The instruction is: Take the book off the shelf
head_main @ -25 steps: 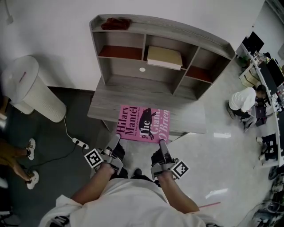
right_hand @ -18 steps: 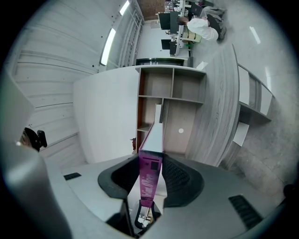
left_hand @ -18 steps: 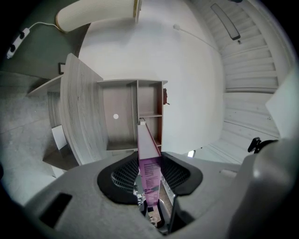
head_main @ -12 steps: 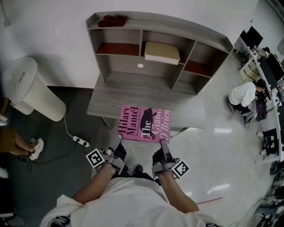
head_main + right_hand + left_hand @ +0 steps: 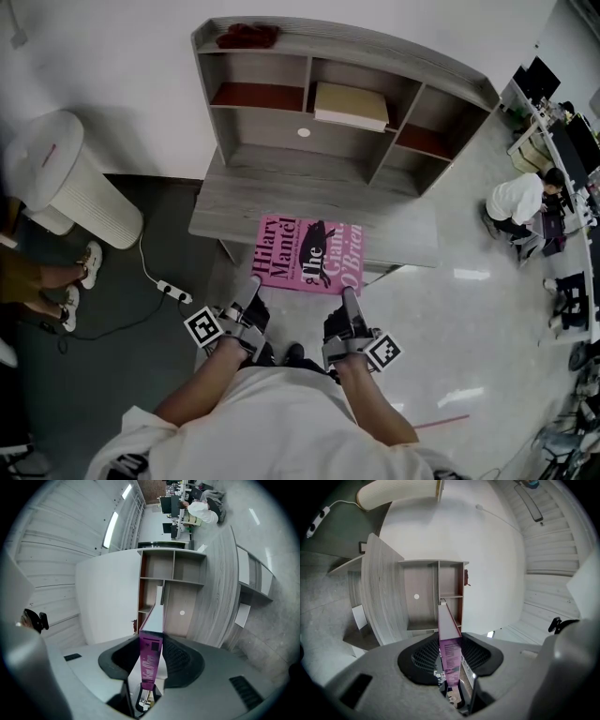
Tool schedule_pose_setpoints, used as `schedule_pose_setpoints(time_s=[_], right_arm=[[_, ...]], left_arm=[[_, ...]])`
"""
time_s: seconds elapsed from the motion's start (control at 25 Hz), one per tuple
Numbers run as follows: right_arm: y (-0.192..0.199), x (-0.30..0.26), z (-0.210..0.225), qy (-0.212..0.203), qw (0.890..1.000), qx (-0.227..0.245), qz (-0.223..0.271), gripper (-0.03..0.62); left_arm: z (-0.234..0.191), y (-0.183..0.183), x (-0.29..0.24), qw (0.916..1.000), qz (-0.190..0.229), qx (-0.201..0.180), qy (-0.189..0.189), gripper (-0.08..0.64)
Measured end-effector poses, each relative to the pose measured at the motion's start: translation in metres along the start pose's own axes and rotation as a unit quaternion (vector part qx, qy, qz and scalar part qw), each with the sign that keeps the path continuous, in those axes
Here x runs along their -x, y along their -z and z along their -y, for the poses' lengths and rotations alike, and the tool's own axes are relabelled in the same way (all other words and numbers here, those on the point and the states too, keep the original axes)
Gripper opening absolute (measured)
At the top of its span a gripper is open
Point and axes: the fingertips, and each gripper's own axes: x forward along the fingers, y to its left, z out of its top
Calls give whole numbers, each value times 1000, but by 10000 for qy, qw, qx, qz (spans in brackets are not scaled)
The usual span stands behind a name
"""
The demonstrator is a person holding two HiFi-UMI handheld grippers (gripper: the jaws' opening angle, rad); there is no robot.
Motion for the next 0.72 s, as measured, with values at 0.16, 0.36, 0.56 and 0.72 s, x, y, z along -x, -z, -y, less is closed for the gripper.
schedule_pose_setpoints(time_s=[0.16,0.36,0.56,0.72], right_arm=[[0,0,-1,22,10000,3,29,152],[1,0,-3,-16,10000,55,26,152],[0,0,-3,-21,10000,69,57,152],[-4,0,-1,-23,9999,121,70,152]], left_arm=[[1,-1,-1,10000,-8,-9,15,153],[1,-2,-1,10000,-34,-22,23,153],[1,-1,-3,10000,-56,-4,41,153],[0,-1,-8,9999,-88,-34,65,153]])
